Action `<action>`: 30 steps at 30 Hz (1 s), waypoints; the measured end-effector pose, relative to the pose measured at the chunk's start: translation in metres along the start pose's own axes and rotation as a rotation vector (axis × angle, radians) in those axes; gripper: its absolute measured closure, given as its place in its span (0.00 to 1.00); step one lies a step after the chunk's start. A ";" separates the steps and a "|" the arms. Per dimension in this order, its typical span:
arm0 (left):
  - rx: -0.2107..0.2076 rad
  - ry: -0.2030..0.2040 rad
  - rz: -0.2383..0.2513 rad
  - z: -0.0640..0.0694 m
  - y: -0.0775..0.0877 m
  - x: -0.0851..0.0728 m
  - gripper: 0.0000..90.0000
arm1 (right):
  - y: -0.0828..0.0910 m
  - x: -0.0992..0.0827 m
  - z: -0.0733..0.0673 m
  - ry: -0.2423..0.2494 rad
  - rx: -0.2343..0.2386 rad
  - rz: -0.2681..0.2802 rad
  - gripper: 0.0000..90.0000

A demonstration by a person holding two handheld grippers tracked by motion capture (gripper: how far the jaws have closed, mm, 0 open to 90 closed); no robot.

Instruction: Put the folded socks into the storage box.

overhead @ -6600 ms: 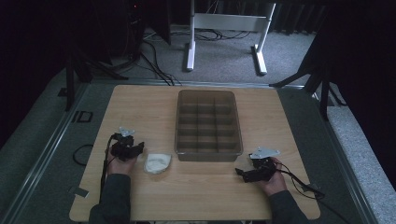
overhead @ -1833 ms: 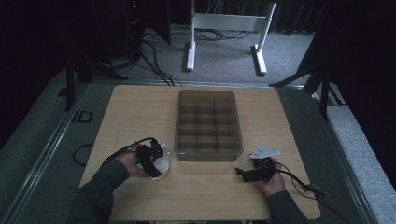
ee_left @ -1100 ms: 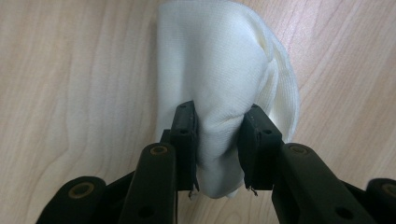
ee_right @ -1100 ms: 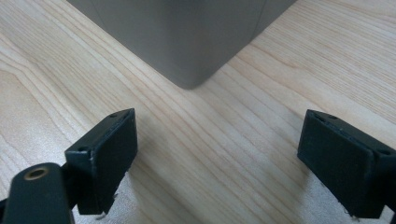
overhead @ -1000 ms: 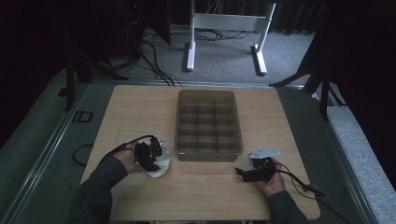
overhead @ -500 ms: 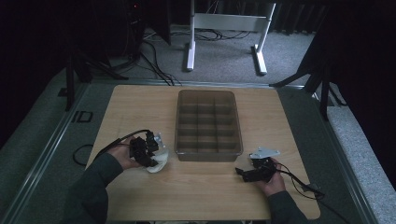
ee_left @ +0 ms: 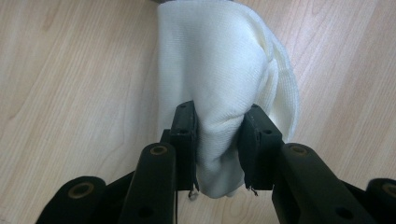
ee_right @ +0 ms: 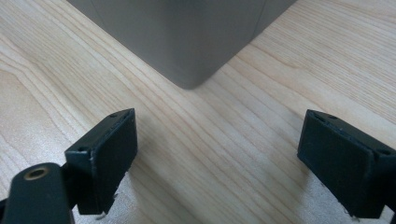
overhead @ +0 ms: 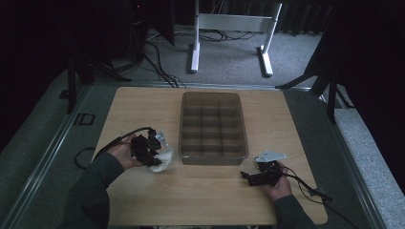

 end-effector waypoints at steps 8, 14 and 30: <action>0.010 -0.012 0.006 -0.001 0.007 0.003 0.78 | 0.000 0.000 0.000 0.000 0.000 0.000 0.13; 0.022 -0.027 0.005 -0.002 0.014 0.008 0.78 | 0.000 0.000 0.000 0.000 0.000 0.000 0.13; 0.034 -0.049 0.008 -0.005 0.030 0.019 0.77 | 0.000 0.000 0.000 0.002 0.000 -0.001 0.13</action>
Point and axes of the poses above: each handheld gripper's, and its own axes: y roughly backward along the jaws, x roughly out of its top, z roughly to its right, the point moved 7 cm from there along -y, roughly forward along the jaws, and after that the axes turned 8 degrees about -z, right-handed, at the moved point
